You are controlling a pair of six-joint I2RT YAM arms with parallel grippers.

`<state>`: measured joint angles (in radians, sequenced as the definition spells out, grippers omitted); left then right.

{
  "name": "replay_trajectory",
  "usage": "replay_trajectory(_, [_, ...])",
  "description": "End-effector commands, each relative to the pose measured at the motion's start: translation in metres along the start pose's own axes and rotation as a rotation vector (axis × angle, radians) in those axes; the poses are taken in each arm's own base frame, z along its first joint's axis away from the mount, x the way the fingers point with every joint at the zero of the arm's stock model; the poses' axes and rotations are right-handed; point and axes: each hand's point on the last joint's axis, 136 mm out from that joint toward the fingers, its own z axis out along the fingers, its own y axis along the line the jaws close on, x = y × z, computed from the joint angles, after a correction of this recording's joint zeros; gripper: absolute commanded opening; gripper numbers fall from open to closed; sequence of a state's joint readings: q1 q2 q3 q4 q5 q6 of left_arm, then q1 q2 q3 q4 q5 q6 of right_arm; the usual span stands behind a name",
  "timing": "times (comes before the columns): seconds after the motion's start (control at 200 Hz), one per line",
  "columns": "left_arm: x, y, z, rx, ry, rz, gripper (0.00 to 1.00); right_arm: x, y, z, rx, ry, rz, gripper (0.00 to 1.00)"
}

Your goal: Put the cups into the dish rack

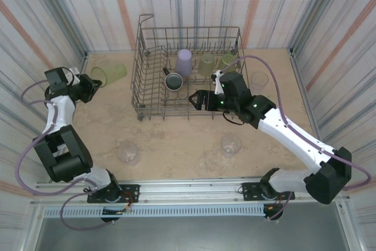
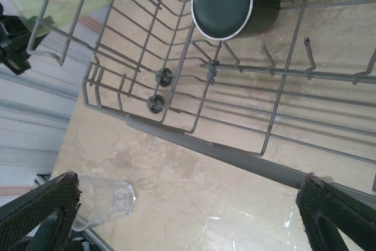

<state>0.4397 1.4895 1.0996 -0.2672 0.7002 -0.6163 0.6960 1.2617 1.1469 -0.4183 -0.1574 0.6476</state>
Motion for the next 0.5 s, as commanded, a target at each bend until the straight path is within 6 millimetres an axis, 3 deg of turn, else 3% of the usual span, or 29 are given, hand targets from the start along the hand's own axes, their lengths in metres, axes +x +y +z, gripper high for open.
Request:
replay_trajectory(0.0, [-0.006, -0.03, -0.011, 0.154, -0.034, 0.054, 0.0, -0.005, 0.008, -0.001, 0.01, 0.0, 0.003, 0.99])
replay_trajectory(0.22, [0.003, -0.041, -0.011, 0.307, -0.005, 0.05, 0.0, -0.005, 0.011, 0.011, 0.027, 0.025, 0.003, 0.99])
replay_trajectory(0.496, [0.004, -0.065, -0.029, 0.387, -0.046, 0.133, 0.0, -0.006, 0.019, 0.025, 0.023, 0.047, 0.004, 0.99])
